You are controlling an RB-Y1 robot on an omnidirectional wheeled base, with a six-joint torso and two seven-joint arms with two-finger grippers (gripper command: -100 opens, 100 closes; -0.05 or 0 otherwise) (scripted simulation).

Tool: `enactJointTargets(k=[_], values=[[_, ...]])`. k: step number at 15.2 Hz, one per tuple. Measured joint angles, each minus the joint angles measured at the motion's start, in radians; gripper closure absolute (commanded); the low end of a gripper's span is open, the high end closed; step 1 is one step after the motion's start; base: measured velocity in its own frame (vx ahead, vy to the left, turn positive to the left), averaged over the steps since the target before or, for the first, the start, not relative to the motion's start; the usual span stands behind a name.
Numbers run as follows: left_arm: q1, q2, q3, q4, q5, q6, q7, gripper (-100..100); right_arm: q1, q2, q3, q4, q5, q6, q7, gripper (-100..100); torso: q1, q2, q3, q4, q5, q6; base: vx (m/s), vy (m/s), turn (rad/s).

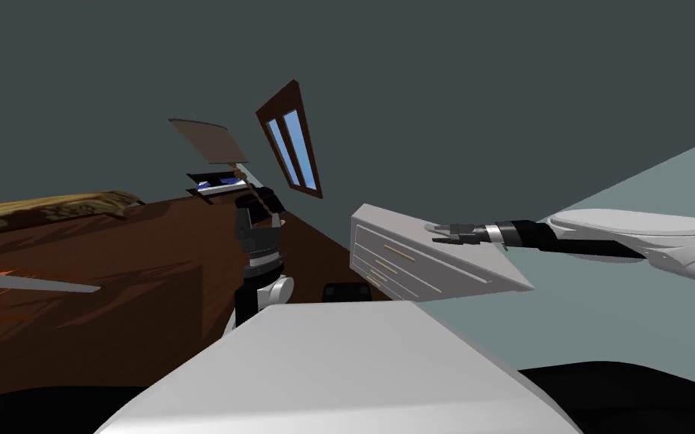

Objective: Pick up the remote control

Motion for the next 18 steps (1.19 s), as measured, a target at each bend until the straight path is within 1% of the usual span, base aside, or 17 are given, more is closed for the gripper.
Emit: enactJointTargets(k=[1, 2, 3, 4, 5, 7, 8, 9, 10, 11, 12, 13, 14, 15, 16, 17, 18], values=[[0.000, 0.000, 0.000, 0.000, 0.000, 0.000, 0.000, 0, 0.011, -0.018, -0.005, 0.011, 0.009, -0.008, 0.002, -100, 0.000, 0.000, 0.000, 0.000, 0.000, 0.000, -0.018, -0.033, 0.182], [0.000, 0.000, 0.000, 0.000, 0.000, 0.000, 0.000, 0, 0.004, -0.043, 0.012, 0.030, 0.015, -0.015, 0.003, -100, 0.000, 0.000, 0.000, 0.000, 0.000, -0.001, -0.019, -0.038, 0.155], [0.000, 0.000, 0.000, 0.000, 0.000, 0.000, 0.000, 0, 0.017, -0.064, 0.005, 0.041, 0.026, -0.023, 0.002, -100, 0.000, 0.000, 0.000, 0.000, 0.000, 0.000, -0.019, -0.041, 0.179], [0.000, 0.000, 0.000, 0.000, 0.000, 0.000, 0.000, 0, 0.015, -0.090, 0.019, 0.061, 0.030, -0.032, 0.004, -100, -0.001, 0.000, 0.000, 0.000, 0.000, 0.000, -0.017, -0.041, 0.126], [0.000, 0.000, 0.000, 0.000, 0.000, 0.000, 0.000, 0, 0.020, -0.111, 0.023, 0.075, 0.037, -0.040, 0.007, -100, -0.001, -0.001, 0.000, 0.000, 0.000, 0.000, -0.017, -0.044, 0.118], [0.000, 0.000, 0.000, 0.000, 0.000, 0.000, 0.000, 0, 0.044, -0.150, 0.017, 0.093, 0.059, -0.050, 0.005, -100, -0.001, -0.001, 0.000, 0.000, 0.000, 0.000, -0.012, -0.042, 0.136], [0.000, 0.000, 0.000, 0.000, 0.000, 0.000, 0.000, 0, 0.048, -0.183, 0.039, 0.108, 0.049, -0.052, 0.011, -100, -0.001, -0.001, -0.001, 0.000, 0.000, 0.000, -0.007, -0.040, 0.126], [0.000, 0.000, 0.000, 0.000, 0.000, 0.000, 0.000, 0, 0.057, -0.202, 0.041, 0.119, 0.053, -0.056, 0.014, -100, -0.001, -0.001, -0.001, 0.000, 0.000, 0.000, -0.004, -0.030, 0.036], [0.000, 0.000, 0.000, 0.000, 0.000, 0.000, 0.000, 0, 0.063, -0.203, 0.029, 0.122, 0.069, -0.061, 0.009, -100, -0.001, -0.001, -0.001, 0.000, 0.000, 0.001, -0.004, -0.028, 0.059], [0.000, 0.000, 0.000, 0.000, 0.000, 0.000, 0.000, 0, 0.078, -0.224, 0.032, 0.134, 0.064, -0.065, 0.011, -100, 0.000, -0.001, -0.001, 0.000, 0.000, 0.000, -0.004, -0.031, 0.090], [0.000, 0.000, 0.000, 0.000, 0.000, 0.000, 0.000, 0, 0.078, -0.228, 0.028, 0.143, 0.083, -0.074, 0.008, -100, 0.000, -0.001, -0.001, 0.000, 0.000, 0.000, -0.005, -0.039, 0.151], [0.000, 0.000, 0.000, 0.000, 0.000, 0.000, 0.000, 0, 0.064, -0.218, 0.019, 0.146, 0.135, -0.088, -0.010, -100, -0.001, -0.001, -0.001, 0.000, 0.000, 0.000, -0.008, -0.042, 0.120], [0.000, 0.000, 0.000, 0.000, 0.000, 0.000, 0.000, 0, 0.066, -0.223, 0.016, 0.152, 0.155, -0.097, -0.021, -100, -0.001, -0.001, -0.001, 0.000, 0.000, 0.000, -0.004, -0.031, 0.022], [0.000, 0.000, 0.000, 0.000, 0.000, 0.000, 0.000, 0, 0.076, -0.236, 0.019, 0.159, 0.147, -0.099, -0.019, -100, -0.001, -0.001, -0.001, 0.000, 0.000, 0.001, -0.003, -0.027, 0.050], [0.000, 0.000, 0.000, 0.000, 0.000, 0.000, 0.000, 0, 0.096, -0.258, 0.028, 0.172, 0.129, -0.099, -0.007, -100, 0.000, -0.001, -0.001, 0.000, 0.000, 0.000, -0.001, -0.043, 0.141], [0.000, 0.000, 0.000, 0.000, 0.000, 0.000, 0.000, 0, 0.098, -0.269, 0.035, 0.181, 0.143, -0.104, -0.005, -100, -0.001, -0.002, -0.001, 0.000, 0.000, 0.000, 0.010, -0.063, 0.177], [0.000, 0.000, 0.000, 0.000, 0.000, 0.000, 0.000, 0, 0.064, -0.259, 0.045, 0.177, 0.201, -0.116, -0.027, -100, -0.002, -0.002, -0.001, 0.000, -0.001, 0.000, 0.012, -0.059, 0.099]])
